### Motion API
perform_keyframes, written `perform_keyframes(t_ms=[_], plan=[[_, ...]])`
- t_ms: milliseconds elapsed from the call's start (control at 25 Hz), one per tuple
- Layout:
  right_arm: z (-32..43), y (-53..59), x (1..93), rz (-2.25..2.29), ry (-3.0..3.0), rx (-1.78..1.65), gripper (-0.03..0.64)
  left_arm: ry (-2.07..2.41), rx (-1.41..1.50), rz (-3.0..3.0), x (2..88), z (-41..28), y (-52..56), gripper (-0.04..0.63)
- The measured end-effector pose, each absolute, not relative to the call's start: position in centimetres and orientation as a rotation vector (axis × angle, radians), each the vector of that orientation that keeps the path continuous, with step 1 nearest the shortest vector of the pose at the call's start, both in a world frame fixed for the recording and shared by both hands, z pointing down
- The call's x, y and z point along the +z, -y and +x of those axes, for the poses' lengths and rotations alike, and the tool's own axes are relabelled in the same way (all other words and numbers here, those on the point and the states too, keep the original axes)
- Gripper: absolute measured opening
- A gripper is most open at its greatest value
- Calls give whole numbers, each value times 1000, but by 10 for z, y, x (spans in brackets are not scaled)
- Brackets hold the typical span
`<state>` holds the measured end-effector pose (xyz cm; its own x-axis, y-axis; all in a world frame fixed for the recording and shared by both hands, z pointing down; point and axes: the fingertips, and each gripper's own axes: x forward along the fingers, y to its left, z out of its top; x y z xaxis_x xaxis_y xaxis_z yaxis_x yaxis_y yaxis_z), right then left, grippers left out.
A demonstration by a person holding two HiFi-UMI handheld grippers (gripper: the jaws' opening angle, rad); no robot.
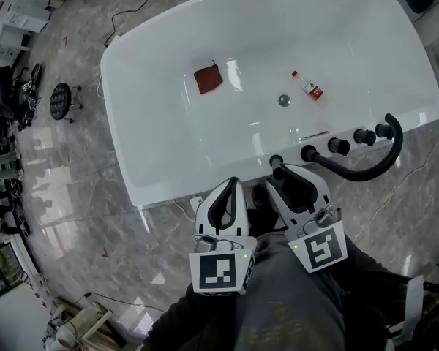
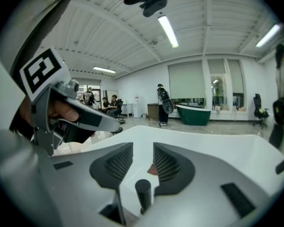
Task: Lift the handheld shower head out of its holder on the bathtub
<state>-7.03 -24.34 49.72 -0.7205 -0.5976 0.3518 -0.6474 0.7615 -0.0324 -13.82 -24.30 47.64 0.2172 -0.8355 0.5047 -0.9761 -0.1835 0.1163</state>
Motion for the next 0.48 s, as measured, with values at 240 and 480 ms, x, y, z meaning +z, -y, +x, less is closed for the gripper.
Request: perform_keyframes(t_ms=[240, 480], plan=[[-78, 228, 530, 925, 2612, 56, 152, 1688, 456, 2065, 515, -144, 237, 2], [-77, 232, 552, 970, 2599, 58, 166, 1677, 463, 2067, 536, -148, 232, 2]])
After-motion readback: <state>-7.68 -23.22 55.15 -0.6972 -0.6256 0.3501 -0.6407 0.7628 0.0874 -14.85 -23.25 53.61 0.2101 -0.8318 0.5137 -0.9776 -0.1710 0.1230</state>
